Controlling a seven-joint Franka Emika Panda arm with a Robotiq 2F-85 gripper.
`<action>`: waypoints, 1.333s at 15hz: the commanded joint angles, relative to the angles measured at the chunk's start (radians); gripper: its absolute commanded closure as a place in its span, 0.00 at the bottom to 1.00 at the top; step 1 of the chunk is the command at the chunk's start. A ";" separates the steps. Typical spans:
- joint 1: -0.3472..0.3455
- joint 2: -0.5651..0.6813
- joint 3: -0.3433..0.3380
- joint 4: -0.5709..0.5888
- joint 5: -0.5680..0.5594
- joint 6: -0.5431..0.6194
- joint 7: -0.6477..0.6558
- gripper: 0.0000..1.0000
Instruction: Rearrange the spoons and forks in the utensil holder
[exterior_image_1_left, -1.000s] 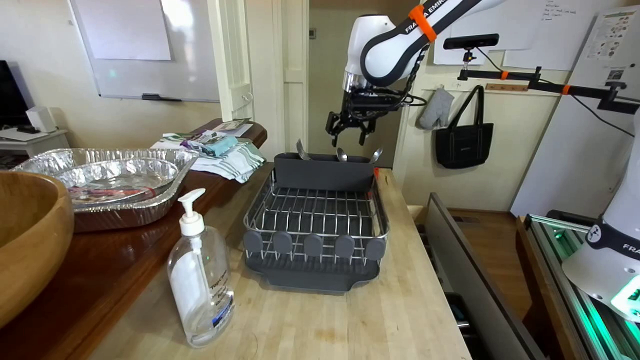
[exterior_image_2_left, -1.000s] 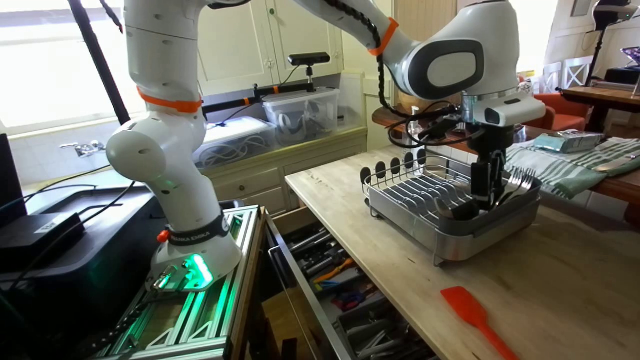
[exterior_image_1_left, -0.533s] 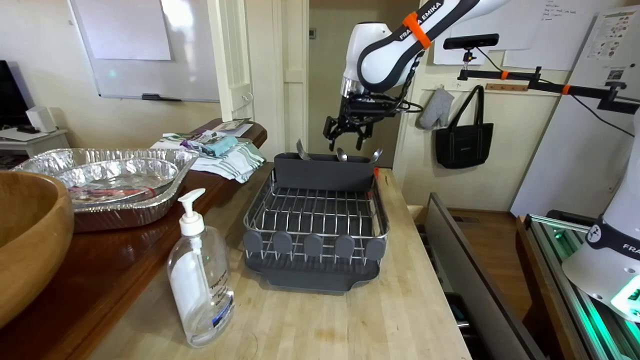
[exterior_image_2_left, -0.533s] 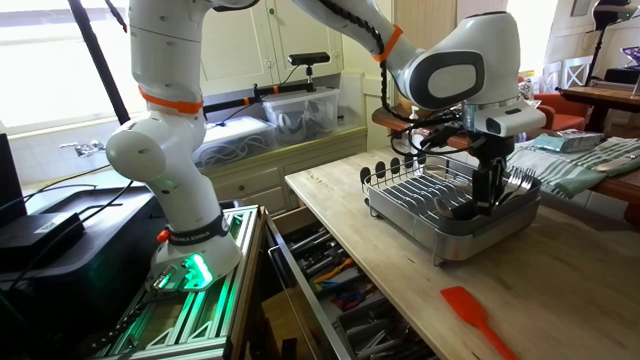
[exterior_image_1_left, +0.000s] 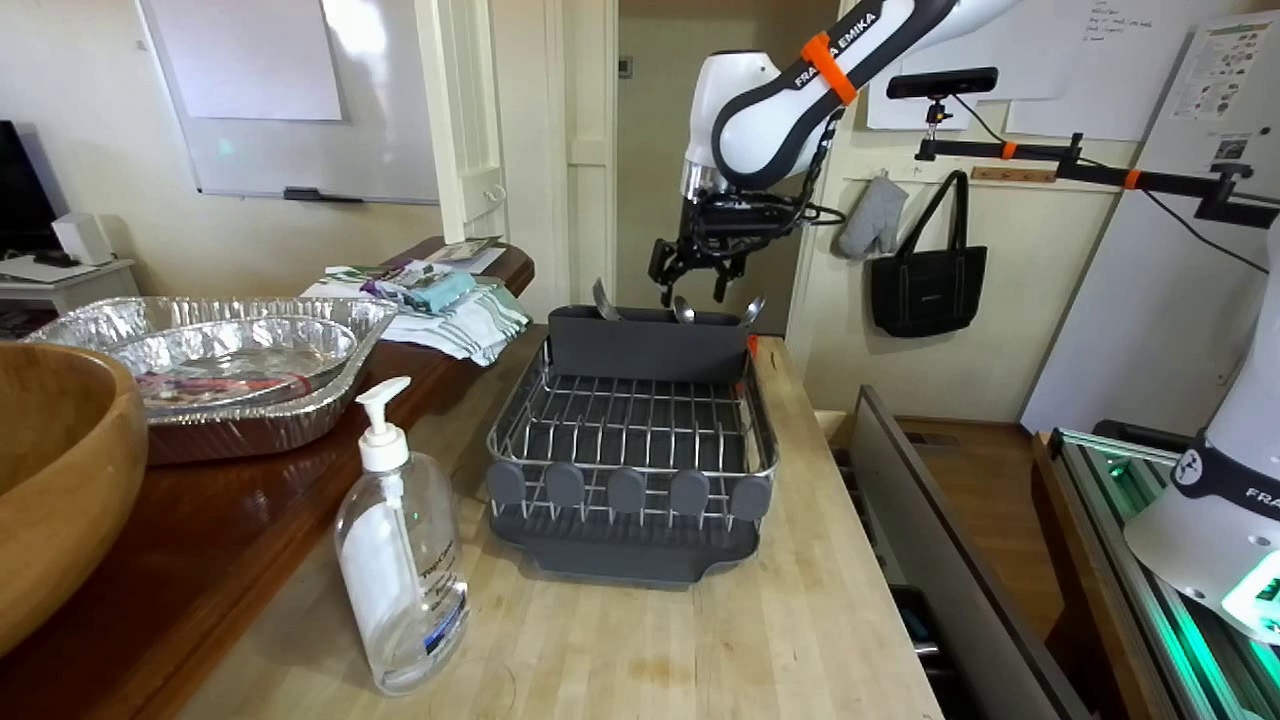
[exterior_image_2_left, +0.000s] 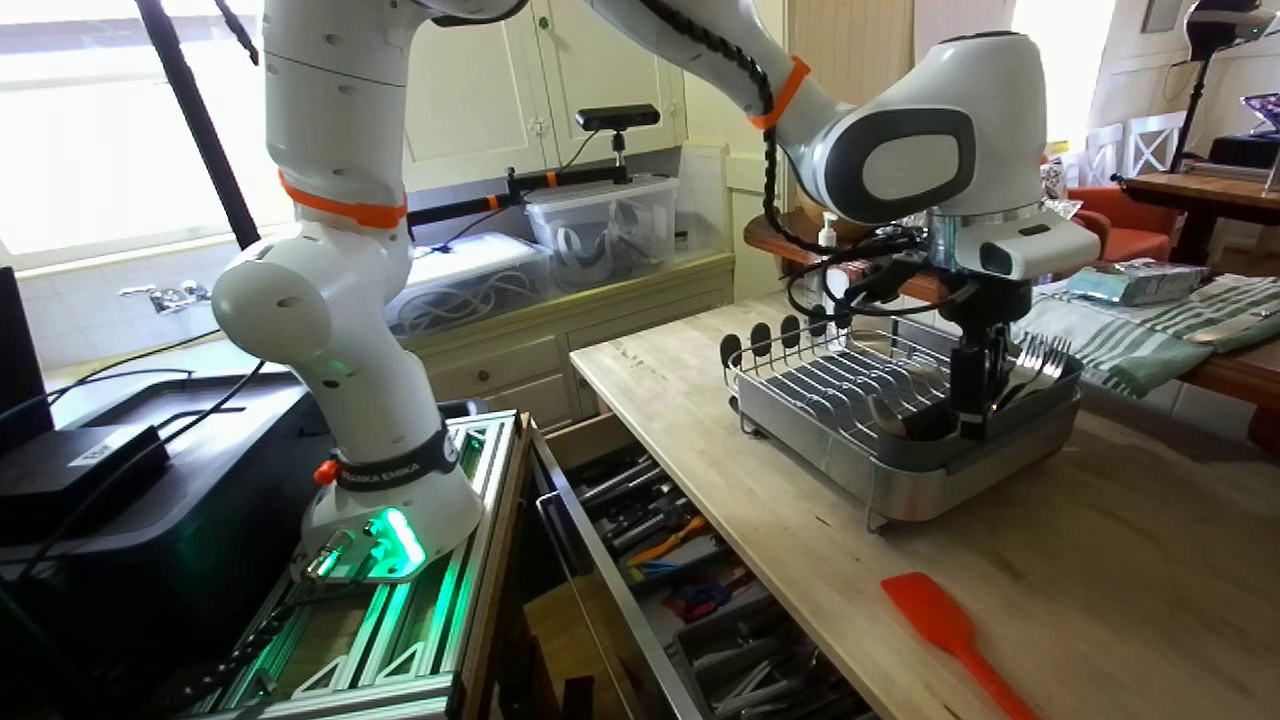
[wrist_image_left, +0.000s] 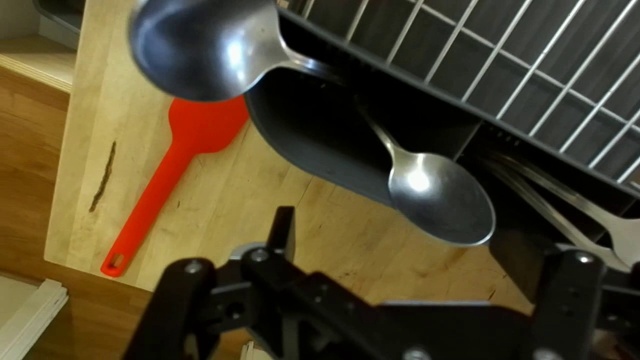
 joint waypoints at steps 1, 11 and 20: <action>0.009 -0.004 -0.017 0.008 -0.040 -0.059 -0.022 0.00; 0.021 -0.026 -0.028 0.001 -0.142 -0.135 -0.040 0.00; 0.017 -0.056 -0.021 -0.016 -0.217 -0.190 -0.081 0.00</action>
